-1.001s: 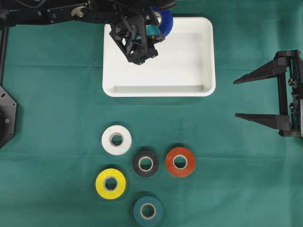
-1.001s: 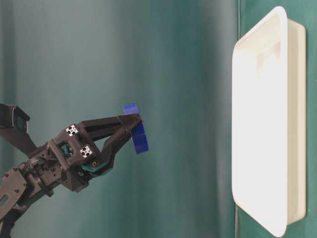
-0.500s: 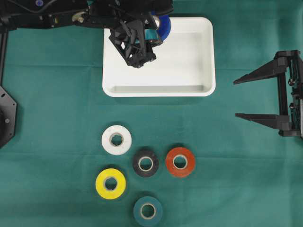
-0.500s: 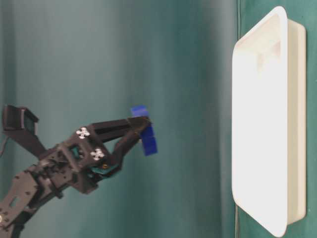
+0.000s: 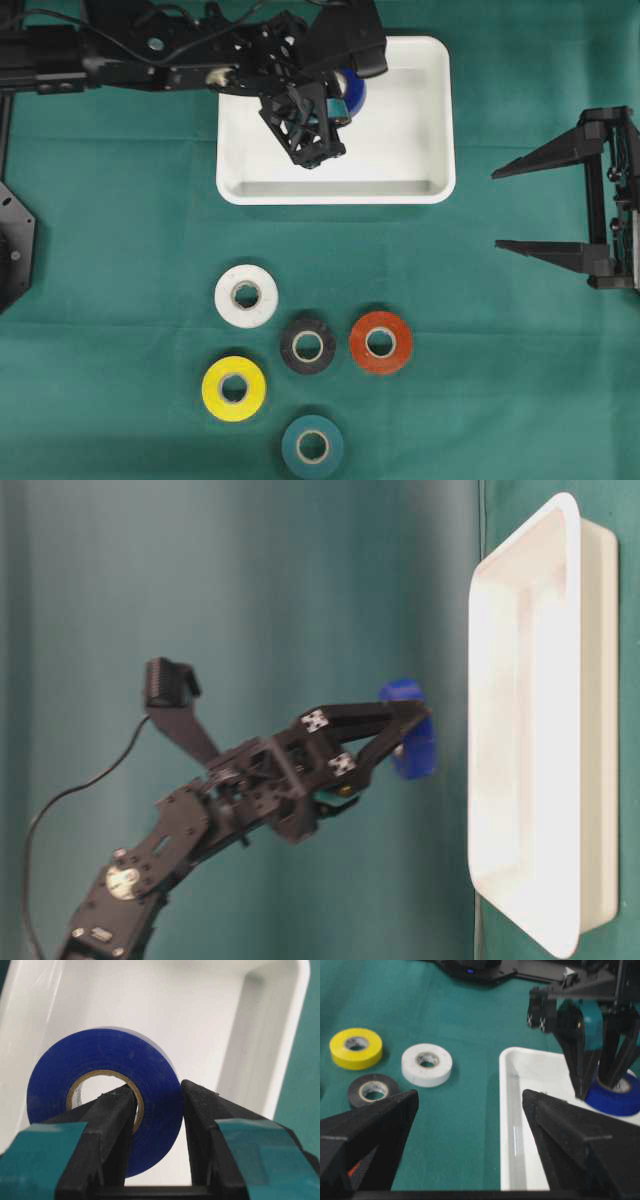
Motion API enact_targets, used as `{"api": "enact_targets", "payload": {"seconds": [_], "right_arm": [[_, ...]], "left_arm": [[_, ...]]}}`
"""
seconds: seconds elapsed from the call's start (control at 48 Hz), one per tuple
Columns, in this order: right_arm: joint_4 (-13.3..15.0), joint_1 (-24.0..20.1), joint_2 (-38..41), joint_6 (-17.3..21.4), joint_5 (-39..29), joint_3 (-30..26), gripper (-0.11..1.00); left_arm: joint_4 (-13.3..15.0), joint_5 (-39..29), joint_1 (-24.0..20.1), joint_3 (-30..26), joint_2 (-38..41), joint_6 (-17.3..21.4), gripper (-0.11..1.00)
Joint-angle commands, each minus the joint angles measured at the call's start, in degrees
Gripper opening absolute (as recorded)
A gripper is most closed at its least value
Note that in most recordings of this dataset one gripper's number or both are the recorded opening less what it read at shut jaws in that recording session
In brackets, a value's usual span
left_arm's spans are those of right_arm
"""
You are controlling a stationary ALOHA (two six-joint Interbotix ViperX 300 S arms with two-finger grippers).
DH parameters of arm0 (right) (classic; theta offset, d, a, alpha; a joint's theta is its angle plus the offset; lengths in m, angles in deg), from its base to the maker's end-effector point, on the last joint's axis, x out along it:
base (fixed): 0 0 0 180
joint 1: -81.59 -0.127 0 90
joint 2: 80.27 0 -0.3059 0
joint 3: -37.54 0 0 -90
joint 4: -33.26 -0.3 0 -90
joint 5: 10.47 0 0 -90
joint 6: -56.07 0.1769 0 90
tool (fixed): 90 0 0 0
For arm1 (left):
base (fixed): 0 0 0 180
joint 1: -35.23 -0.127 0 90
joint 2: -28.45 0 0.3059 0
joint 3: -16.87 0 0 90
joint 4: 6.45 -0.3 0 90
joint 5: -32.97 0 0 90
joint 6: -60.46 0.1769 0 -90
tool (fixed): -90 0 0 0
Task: Pick up the tape from a random location and place it into the white case.
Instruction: 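Lower the blue roll into the tray and open the left gripper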
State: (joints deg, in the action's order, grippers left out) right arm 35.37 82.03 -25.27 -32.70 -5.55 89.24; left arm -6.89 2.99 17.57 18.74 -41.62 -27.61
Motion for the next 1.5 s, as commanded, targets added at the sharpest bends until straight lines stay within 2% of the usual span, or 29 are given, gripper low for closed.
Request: {"api": "enact_targets", "payload": {"seconds": [0.0,0.334,0.563,1.063,1.105,1.334,1.397,1.48], "right_arm": [[0.1,0.1,0.5,0.2,0.3,-1.3,0.91],[0.1,0.1,1.3,0.2,0.3,-1.2,0.91],[0.0,0.1,1.3,0.2,0.3,-1.2,0.91],[0.0,0.1,1.3,0.2,0.5,-1.2,0.91],[0.1,0.1,1.3,0.2,0.4,-1.3,0.91],[0.0,0.1,1.3,0.2,0.4,-1.3,0.91],[0.1,0.1,1.3,0.2,0.4,-1.3,0.91],[0.1,0.1,1.3,0.2,0.4,-1.3,0.91]], "left_arm": [[-0.2,2.3,-0.2,-0.4,0.0,0.1,0.23],[-0.2,6.9,-0.4,0.2,5.3,0.1,0.23],[-0.2,6.9,-0.6,0.2,7.9,0.1,0.23],[-0.1,5.3,-0.7,-0.1,8.0,-0.2,0.24],[-0.1,5.3,-0.6,-0.1,8.0,-0.1,0.28],[-0.1,5.5,-0.7,-0.3,8.0,0.3,0.9],[-0.1,5.5,-0.6,-0.2,7.9,0.3,0.97],[-0.1,5.2,-0.6,-0.2,7.9,0.2,0.94]]}}
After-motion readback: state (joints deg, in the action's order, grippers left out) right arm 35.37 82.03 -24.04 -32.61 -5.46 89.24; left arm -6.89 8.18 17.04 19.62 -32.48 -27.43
